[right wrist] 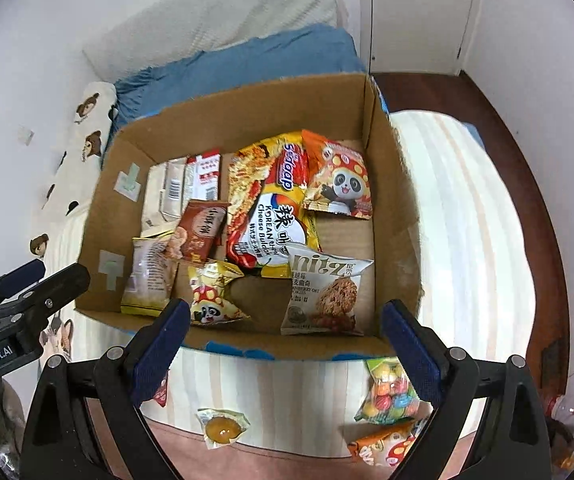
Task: Organize snacks
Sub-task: 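Carry both cookie packs into the box and open both tools, then grasp the red triangle candy with left tool while right grasps orange panda bag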
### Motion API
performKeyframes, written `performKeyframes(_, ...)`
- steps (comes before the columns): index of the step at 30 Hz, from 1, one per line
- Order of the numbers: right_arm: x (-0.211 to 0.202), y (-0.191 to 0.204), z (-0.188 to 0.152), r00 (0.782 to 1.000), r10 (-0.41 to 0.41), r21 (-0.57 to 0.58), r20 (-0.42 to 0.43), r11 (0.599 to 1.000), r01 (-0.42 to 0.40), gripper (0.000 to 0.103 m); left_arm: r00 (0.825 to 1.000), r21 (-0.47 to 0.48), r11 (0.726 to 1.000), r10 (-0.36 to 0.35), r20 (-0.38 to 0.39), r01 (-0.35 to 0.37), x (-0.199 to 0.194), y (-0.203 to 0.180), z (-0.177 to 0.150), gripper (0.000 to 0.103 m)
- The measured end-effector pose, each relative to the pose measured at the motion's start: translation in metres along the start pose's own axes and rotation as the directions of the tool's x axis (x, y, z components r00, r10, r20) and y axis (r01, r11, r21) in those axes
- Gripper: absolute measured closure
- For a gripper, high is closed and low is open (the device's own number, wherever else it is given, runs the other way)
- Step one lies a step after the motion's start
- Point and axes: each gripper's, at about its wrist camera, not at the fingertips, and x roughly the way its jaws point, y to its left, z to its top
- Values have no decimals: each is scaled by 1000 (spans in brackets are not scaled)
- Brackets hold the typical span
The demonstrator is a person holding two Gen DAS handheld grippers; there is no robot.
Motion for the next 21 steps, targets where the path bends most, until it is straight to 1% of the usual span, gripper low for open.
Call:
performKeyframes(5, -28, 6, -14, 999, 8, -22, 54, 1000, -7, 4, 998, 12, 1000, 17, 66, -18, -29, -1, -15, 9)
performKeyframes(14, -75, 6, -42, 990, 61, -22, 126, 998, -59, 4, 993, -2, 1000, 2, 119, -2, -65, 3, -48, 9)
performKeyframes(17, -81, -3, -61, 990, 69, -11, 124, 998, -69, 4, 993, -23, 1000, -7, 118, 10, -70, 8, -67, 9)
performKeyframes(19, -78, -11, -74, 992, 73, -3, 101, 997, -73, 4, 994, -28, 1000, 7, 112, -3, -69, 10, -82, 9)
performKeyframes(21, -66, -24, -90, 995, 77, 29, 63, 997, -78, 4, 996, -50, 999, 25, 86, -21, -61, 18, -101, 9)
